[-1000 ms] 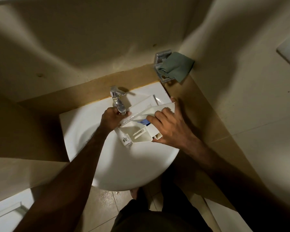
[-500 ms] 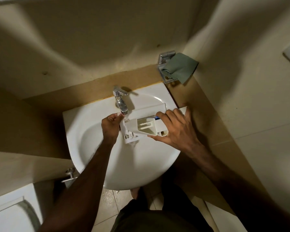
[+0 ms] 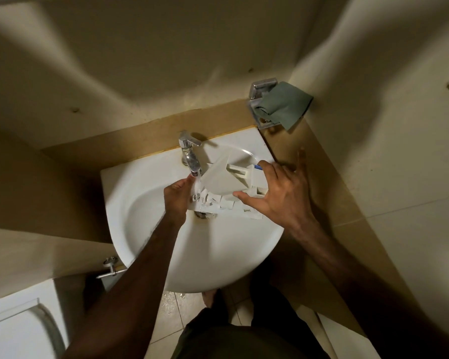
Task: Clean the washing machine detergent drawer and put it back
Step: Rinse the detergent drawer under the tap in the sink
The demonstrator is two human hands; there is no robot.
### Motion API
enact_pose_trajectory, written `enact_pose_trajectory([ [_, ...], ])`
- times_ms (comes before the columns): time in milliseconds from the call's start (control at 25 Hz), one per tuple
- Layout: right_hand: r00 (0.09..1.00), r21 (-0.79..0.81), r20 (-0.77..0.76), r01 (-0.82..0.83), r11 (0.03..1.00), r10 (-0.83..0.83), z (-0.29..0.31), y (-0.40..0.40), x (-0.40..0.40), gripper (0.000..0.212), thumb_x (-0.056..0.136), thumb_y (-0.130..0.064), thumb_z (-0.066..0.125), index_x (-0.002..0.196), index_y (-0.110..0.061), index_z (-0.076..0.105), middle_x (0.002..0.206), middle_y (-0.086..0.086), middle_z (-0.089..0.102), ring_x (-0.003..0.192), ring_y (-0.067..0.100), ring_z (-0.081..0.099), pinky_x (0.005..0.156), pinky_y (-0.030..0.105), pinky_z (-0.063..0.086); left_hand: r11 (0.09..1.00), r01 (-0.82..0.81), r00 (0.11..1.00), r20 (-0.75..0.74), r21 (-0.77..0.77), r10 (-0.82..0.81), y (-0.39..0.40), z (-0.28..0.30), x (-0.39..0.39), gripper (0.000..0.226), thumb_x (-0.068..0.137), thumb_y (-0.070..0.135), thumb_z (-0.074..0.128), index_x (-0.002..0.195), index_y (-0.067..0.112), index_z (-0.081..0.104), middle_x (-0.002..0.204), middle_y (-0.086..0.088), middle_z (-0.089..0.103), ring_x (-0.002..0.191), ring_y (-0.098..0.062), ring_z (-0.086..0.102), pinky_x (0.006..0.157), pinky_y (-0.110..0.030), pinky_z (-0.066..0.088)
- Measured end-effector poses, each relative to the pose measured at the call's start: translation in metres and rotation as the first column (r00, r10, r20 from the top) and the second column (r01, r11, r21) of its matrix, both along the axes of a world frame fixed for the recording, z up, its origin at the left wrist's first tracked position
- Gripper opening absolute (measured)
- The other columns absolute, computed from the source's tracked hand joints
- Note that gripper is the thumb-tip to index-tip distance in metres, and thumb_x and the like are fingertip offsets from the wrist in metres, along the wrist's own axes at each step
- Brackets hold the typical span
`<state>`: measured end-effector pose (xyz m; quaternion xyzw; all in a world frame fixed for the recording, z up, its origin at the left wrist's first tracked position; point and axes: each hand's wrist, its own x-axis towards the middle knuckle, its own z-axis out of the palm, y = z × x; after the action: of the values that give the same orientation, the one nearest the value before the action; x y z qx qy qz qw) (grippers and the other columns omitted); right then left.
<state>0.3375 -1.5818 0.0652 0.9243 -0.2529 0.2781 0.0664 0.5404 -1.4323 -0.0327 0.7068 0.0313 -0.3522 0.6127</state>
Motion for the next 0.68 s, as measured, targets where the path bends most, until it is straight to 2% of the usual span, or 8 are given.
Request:
enact_pose_trajectory([
  [40, 1.0, 0.036, 0.006, 0.014, 0.999, -0.014, 0.001, 0.0, 0.0, 0.085, 0.08, -0.085, 0.062, 0.11, -0.006, 0.073, 0.085, 0.006, 0.073, 0.078, 0.026, 0.07, 0.115, 0.06, 0.04, 0.999, 0.013, 0.997, -0.075, -0.048, -0.017, 0.002, 0.002, -0.001, 0.027, 0.096, 0.035, 0.069, 0.093, 0.009, 0.075, 0.089, -0.008, 0.071, 0.078, -0.024, 0.063, 0.07, -0.033, 0.053],
  [120, 0.998, 0.124, 0.031, 0.057, 0.991, -0.061, 0.003, 0.006, 0.001, 0.083, 0.08, -0.083, 0.065, 0.112, -0.007, 0.072, 0.089, 0.008, 0.074, 0.08, 0.029, 0.071, 0.092, 0.047, 0.055, 0.979, 0.028, 0.961, -0.265, -0.201, -0.082, 0.01, 0.006, -0.001, 0.026, 0.102, 0.028, 0.059, 0.117, 0.011, 0.073, 0.112, -0.006, 0.077, 0.096, -0.022, 0.073, 0.082, -0.036, 0.058],
  [160, 0.995, 0.166, 0.032, 0.09, 0.982, -0.097, 0.004, 0.012, 0.003, 0.082, 0.08, -0.083, 0.065, 0.114, -0.008, 0.071, 0.091, 0.008, 0.074, 0.081, 0.029, 0.071, 0.08, 0.042, 0.056, 0.964, 0.023, 0.941, -0.319, -0.264, -0.11, 0.014, 0.007, -0.002, 0.029, 0.104, 0.024, 0.055, 0.126, 0.011, 0.069, 0.12, -0.007, 0.075, 0.106, -0.023, 0.072, 0.087, -0.037, 0.058],
  [240, 0.986, 0.235, -0.009, 0.167, 0.958, -0.169, 0.007, 0.023, 0.008, 0.083, 0.079, -0.082, 0.064, 0.119, -0.01, 0.069, 0.097, 0.008, 0.075, 0.086, 0.03, 0.073, 0.071, 0.037, 0.055, 0.963, 0.017, 0.94, -0.323, -0.268, -0.107, 0.018, 0.004, -0.002, 0.033, 0.106, 0.02, 0.05, 0.133, 0.01, 0.065, 0.128, -0.009, 0.071, 0.116, -0.027, 0.069, 0.09, -0.037, 0.059],
  [400, 0.942, 0.437, -0.092, 0.329, 0.837, -0.322, 0.014, 0.036, 0.018, 0.087, 0.078, -0.082, 0.065, 0.131, -0.012, 0.063, 0.105, 0.01, 0.076, 0.097, 0.032, 0.073, 0.076, 0.037, 0.054, 0.986, -0.067, 0.97, -0.243, -0.151, 0.029, 0.013, 0.007, 0.002, 0.032, 0.103, 0.028, 0.059, 0.127, 0.01, 0.069, 0.124, -0.012, 0.073, 0.108, -0.027, 0.072, 0.089, -0.041, 0.059],
  [480, 0.915, 0.506, -0.125, 0.391, 0.769, -0.383, 0.015, 0.04, 0.018, 0.088, 0.079, -0.082, 0.065, 0.135, -0.014, 0.06, 0.109, 0.011, 0.076, 0.103, 0.033, 0.072, 0.079, 0.039, 0.053, 0.981, -0.047, 0.967, -0.255, -0.19, -0.004, 0.013, 0.009, 0.002, 0.038, 0.103, 0.04, 0.055, 0.129, 0.015, 0.069, 0.124, -0.011, 0.073, 0.111, -0.027, 0.071, 0.095, -0.044, 0.057],
  [560, 0.914, 0.515, -0.121, 0.392, 0.762, -0.388, 0.013, 0.047, 0.016, 0.088, 0.08, -0.081, 0.065, 0.135, -0.013, 0.059, 0.109, 0.012, 0.076, 0.103, 0.034, 0.072, 0.08, 0.04, 0.053, 0.981, -0.013, 0.963, -0.268, -0.194, -0.04, 0.018, 0.01, -0.005, 0.042, 0.105, 0.047, 0.047, 0.132, 0.02, 0.066, 0.124, -0.009, 0.073, 0.115, -0.029, 0.069, 0.099, -0.047, 0.055],
  [680, 0.908, 0.561, -0.122, 0.396, 0.727, -0.401, 0.016, 0.053, 0.013, 0.088, 0.081, -0.078, 0.067, 0.137, -0.012, 0.058, 0.111, 0.013, 0.075, 0.104, 0.034, 0.071, 0.083, 0.04, 0.053, 0.986, 0.103, 0.958, -0.255, -0.13, -0.134, 0.028, 0.008, -0.025, 0.05, 0.106, 0.054, 0.039, 0.129, 0.019, 0.067, 0.119, -0.01, 0.075, 0.114, -0.035, 0.069, 0.091, -0.046, 0.059],
])
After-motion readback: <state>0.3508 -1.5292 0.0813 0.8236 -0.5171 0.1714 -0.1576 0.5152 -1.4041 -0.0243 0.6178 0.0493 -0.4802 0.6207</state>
